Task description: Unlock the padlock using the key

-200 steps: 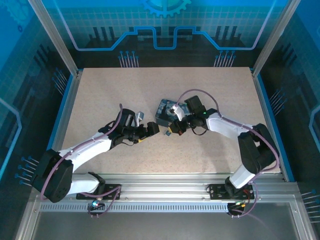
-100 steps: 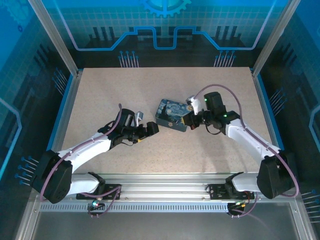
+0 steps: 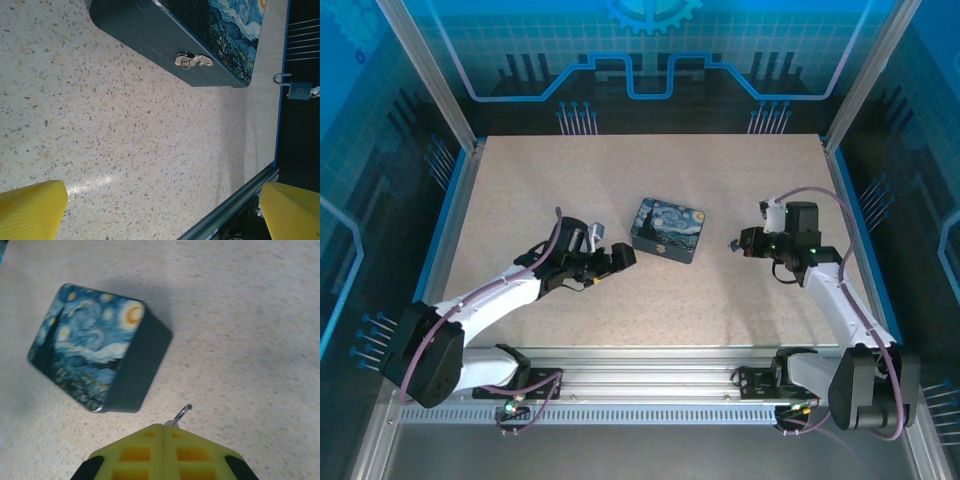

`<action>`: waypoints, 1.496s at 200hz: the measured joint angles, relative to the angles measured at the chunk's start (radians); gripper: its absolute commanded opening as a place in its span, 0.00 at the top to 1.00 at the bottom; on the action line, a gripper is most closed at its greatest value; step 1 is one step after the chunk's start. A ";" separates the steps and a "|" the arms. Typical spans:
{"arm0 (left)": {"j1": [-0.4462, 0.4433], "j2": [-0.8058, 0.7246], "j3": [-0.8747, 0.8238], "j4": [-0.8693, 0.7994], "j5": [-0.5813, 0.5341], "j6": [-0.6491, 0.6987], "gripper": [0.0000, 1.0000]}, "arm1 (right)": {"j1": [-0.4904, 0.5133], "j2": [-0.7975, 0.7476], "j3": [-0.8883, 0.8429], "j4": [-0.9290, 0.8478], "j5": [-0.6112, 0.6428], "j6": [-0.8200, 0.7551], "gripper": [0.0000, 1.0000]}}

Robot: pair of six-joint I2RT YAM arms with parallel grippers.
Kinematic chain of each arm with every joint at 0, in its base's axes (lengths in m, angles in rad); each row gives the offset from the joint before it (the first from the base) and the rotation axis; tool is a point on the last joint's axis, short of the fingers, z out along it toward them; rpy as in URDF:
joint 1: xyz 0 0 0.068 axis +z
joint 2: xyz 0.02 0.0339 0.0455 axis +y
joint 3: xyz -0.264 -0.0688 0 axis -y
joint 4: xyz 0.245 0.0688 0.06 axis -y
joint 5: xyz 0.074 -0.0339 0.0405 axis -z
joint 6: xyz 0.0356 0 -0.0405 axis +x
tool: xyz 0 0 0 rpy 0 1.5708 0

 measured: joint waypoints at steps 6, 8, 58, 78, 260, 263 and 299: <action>0.000 0.000 0.000 0.000 0.000 0.000 0.01 | -0.014 0.001 -0.013 0.010 0.003 0.014 1.00; 0.000 0.000 0.000 0.000 0.000 0.000 0.01 | -0.021 0.003 -0.018 0.016 0.004 0.022 1.00; 0.000 0.000 0.000 0.001 -0.002 0.000 0.01 | -0.052 0.133 -0.062 0.164 -0.005 0.129 1.00; 0.000 0.000 0.000 0.001 -0.007 0.000 0.01 | -0.053 0.182 -0.073 0.232 -0.006 0.161 1.00; 0.007 -0.032 0.000 -0.006 -0.041 0.000 0.01 | -0.185 -0.048 -0.188 0.124 0.099 0.218 0.44; 0.009 -0.034 0.000 -0.008 -0.042 0.000 0.01 | -0.185 -0.056 -0.186 0.114 0.103 0.222 0.23; 0.044 -0.065 0.012 -0.074 -0.086 0.032 0.01 | -0.184 -0.127 -0.141 0.008 0.150 0.199 0.00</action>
